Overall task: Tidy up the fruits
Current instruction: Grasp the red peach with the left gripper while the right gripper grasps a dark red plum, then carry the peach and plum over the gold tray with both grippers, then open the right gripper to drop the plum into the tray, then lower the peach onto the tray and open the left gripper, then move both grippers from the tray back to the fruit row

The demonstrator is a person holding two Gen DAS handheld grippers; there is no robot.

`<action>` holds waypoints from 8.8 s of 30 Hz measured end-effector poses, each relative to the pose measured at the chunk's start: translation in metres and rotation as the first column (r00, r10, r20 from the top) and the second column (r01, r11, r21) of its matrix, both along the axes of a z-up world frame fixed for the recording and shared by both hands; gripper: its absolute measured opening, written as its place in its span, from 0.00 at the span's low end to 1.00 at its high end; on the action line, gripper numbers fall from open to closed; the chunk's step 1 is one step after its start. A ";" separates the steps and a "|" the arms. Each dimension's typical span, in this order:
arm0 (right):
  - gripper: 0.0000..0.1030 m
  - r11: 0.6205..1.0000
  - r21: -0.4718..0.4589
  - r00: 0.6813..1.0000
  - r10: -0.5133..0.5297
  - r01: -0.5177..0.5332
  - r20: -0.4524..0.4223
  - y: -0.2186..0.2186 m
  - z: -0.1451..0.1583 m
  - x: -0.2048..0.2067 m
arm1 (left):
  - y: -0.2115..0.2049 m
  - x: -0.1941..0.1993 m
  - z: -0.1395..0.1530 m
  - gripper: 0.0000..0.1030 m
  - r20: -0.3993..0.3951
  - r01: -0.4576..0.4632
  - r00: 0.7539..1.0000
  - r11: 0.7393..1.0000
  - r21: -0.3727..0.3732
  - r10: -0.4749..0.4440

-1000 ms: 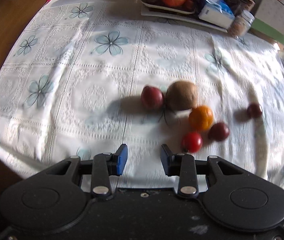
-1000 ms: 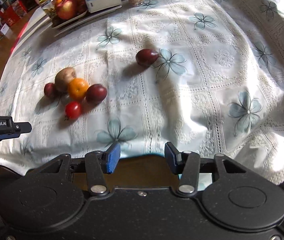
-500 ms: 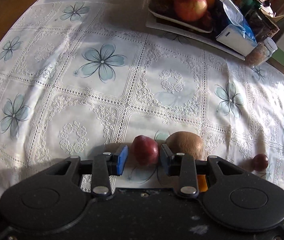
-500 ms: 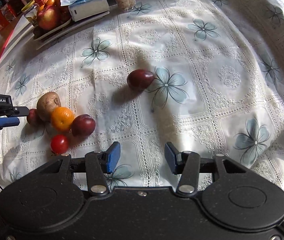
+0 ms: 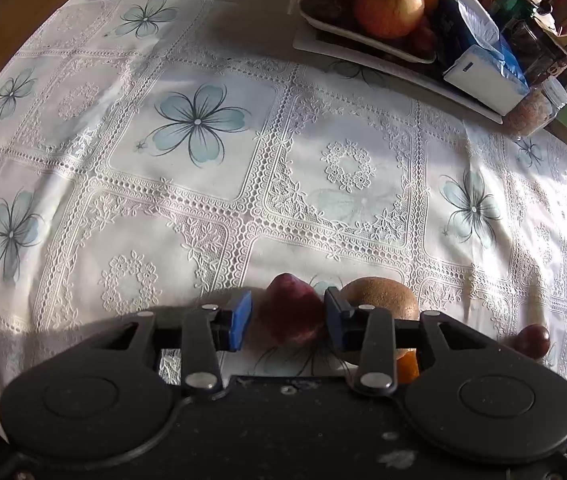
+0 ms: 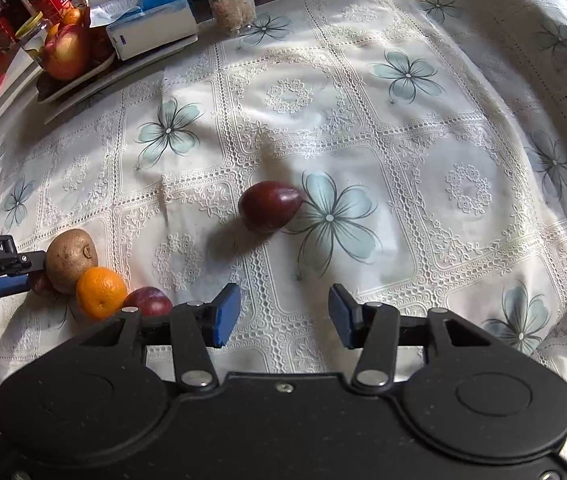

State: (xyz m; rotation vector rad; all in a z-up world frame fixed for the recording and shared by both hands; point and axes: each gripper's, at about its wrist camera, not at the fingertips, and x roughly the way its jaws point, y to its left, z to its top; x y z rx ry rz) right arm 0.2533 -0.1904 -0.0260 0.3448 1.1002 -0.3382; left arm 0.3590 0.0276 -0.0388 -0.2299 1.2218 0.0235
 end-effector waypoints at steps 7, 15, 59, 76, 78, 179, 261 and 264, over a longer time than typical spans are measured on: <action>0.54 0.996 0.056 0.997 -0.069 0.067 0.025 -0.017 0.000 0.020 | 0.004 0.001 -0.004 0.42 0.003 -0.003 1.000 1.000 -0.007 0.003; 0.54 0.996 0.043 0.996 -0.083 0.082 0.016 -0.019 -0.008 0.047 | 0.014 0.008 -0.009 0.49 -0.036 -0.046 0.998 0.998 -0.050 0.044; 0.49 0.998 -0.025 0.994 0.055 -0.053 0.096 0.038 0.026 -0.092 | 0.003 -0.190 0.069 0.37 0.108 0.072 0.991 0.996 0.053 -0.078; 0.49 0.973 -0.173 0.966 0.185 -0.154 0.179 0.101 0.005 -0.256 | -0.044 -0.375 0.053 0.37 0.063 0.184 0.980 0.980 0.077 -0.189; 0.49 0.974 -0.167 0.966 0.183 -0.152 0.183 0.101 0.000 -0.266 | -0.050 -0.383 0.050 0.37 0.054 0.199 0.977 0.974 0.104 -0.205; 0.47 0.985 -0.077 0.959 0.170 -0.157 0.227 0.100 -0.016 -0.290 | -0.042 -0.388 0.025 0.37 0.018 0.140 0.989 0.982 0.130 -0.144; 0.47 0.987 -0.009 0.983 0.157 -0.158 -0.096 0.072 0.008 -0.073 | -0.012 -0.050 0.042 0.37 -0.035 0.126 0.992 0.990 0.057 -0.125; 0.47 0.990 0.003 0.985 0.143 -0.143 -0.096 0.070 0.006 -0.060 | -0.019 -0.037 0.039 0.37 -0.023 0.143 0.990 0.988 0.058 -0.142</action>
